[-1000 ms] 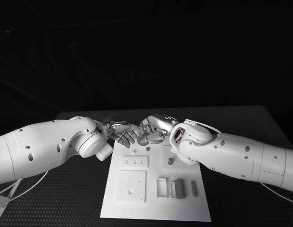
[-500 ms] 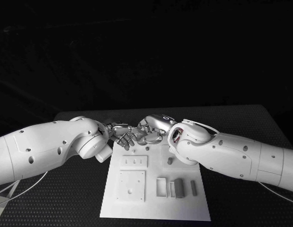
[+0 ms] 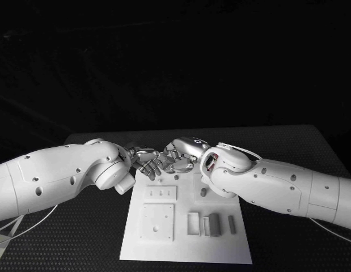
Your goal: Assemble the parts on the task board
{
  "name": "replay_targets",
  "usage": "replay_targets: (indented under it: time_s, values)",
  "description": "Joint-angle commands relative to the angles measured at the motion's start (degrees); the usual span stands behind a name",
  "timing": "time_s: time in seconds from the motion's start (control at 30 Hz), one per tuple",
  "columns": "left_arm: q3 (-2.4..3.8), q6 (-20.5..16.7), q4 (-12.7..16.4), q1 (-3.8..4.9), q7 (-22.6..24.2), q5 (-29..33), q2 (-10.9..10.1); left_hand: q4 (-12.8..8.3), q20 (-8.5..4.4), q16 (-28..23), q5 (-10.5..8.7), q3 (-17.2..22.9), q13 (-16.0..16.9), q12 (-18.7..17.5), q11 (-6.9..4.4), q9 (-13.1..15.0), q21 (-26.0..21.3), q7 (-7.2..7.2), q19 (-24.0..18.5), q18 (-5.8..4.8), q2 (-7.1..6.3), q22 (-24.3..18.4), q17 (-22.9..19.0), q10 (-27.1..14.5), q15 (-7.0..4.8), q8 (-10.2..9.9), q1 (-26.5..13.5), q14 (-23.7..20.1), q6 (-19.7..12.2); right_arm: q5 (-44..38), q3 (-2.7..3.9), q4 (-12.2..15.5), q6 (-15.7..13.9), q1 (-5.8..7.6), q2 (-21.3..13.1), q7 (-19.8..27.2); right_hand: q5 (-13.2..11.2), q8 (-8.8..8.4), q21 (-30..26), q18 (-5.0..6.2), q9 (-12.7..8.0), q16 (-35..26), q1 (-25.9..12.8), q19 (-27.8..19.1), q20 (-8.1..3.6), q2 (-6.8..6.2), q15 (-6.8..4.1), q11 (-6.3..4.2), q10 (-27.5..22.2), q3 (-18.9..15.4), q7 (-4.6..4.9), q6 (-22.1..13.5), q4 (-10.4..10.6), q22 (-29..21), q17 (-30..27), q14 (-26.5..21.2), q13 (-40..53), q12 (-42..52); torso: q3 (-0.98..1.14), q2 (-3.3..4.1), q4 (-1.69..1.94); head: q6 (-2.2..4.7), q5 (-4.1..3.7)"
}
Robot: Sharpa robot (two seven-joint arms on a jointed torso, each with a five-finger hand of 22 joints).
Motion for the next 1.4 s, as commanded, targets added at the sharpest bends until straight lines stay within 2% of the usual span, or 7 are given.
replay_targets:
  time_s: [0.03,0.2,0.27,0.6,1.03,1.4]
  values:
    - [0.04,0.55,0.08,0.11,0.03,-0.61,0.18,-0.37,0.04,0.39,-0.17,0.22,0.16,0.27,-0.17,0.02,0.21,-0.1,0.51,0.14,0.85,0.17,0.11,0.53,-0.21,0.4,0.09,0.53,0.58,-0.85,-0.03,0.2,0.92,-0.03,0.11,-0.06,0.24,0.41,0.38,0.77,0.15,0.29,-0.02,0.25,0.06,-0.22,-0.27,0.02,0.18,0.11,0.9,1.13,0.04,1.02,-0.07,0.03,-0.04,0.11,0.03,-0.03,-0.01,-0.07,0.01]
    - [0.04,0.51,0.23,0.11,0.04,-0.67,0.13,-0.66,-0.12,0.68,-0.15,0.75,0.49,0.39,-0.36,0.07,0.34,-0.3,0.77,0.08,2.32,0.46,0.17,0.93,-0.38,0.48,1.43,0.8,1.05,-0.86,-0.07,0.07,1.09,-0.03,0.09,-0.1,0.24,0.42,0.38,0.77,0.17,0.29,-0.02,0.25,0.06,-0.23,-0.27,0.01,0.19,0.1,0.89,1.17,0.04,1.02,-0.07,0.04,-0.04,0.11,0.03,-0.02,0.0,-0.14,-0.01]
    - [0.04,0.51,0.33,0.11,0.08,-0.67,0.11,-0.31,-0.15,0.8,-0.23,1.85,0.65,0.36,-0.35,0.08,0.41,-0.3,0.92,-0.01,2.23,0.65,0.19,0.99,-0.4,0.45,2.57,0.84,1.17,-0.86,-0.09,-0.02,1.14,-0.03,0.07,-0.1,0.24,0.42,0.38,0.77,0.17,0.29,-0.03,0.26,0.06,-0.24,-0.27,0.01,0.19,0.1,0.89,1.18,0.05,1.01,-0.08,0.04,-0.04,0.11,0.0,-0.03,-0.01,-0.16,-0.04]
    - [0.04,0.57,0.75,0.1,0.27,-0.3,-0.08,-0.63,-0.17,1.0,-0.24,4.39,1.12,0.41,-0.48,0.2,0.39,-0.44,0.79,-0.24,3.51,1.12,0.23,1.41,-0.34,0.54,5.9,0.67,1.67,-0.86,-0.14,-0.33,1.05,-0.04,0.04,-0.02,0.24,0.45,0.38,0.77,0.2,0.29,-0.03,0.26,0.05,-0.24,-0.28,-0.01,0.2,0.11,0.86,1.26,0.05,1.01,-0.09,0.06,-0.04,0.12,0.0,-0.03,0.03,-0.26,-0.09]
    - [0.04,0.54,0.36,0.09,0.7,2.05,0.07,-0.42,-0.13,1.14,-0.24,5.69,1.47,0.29,-0.5,0.25,0.31,-0.45,0.59,-0.41,4.85,1.53,0.3,1.53,-0.25,0.46,7.16,0.38,1.82,-0.78,-0.17,-0.28,0.81,-0.06,-0.07,0.32,0.24,0.48,0.36,0.77,0.24,0.28,-0.08,0.25,0.05,-0.22,-0.3,-0.04,0.21,0.11,0.83,1.38,0.09,1.0,-0.12,0.07,-0.05,0.11,0.0,-0.02,0.03,-0.35,-0.03]
    - [0.03,1.68,-0.38,0.08,0.31,5.99,0.32,0.03,-0.02,1.14,-0.24,7.72,1.69,-0.07,-0.34,0.21,0.14,-0.29,0.3,-0.55,5.19,1.87,0.26,1.29,-0.1,0.18,8.05,0.01,1.63,-0.6,-0.2,-0.25,0.18,-0.07,-0.05,0.63,0.24,0.48,0.33,0.77,0.25,0.26,-0.04,0.22,0.04,-0.2,-0.3,-0.05,0.21,0.15,0.81,1.41,0.06,0.99,-0.14,0.08,-0.05,0.1,0.04,-0.03,-0.02,-0.56,0.02]
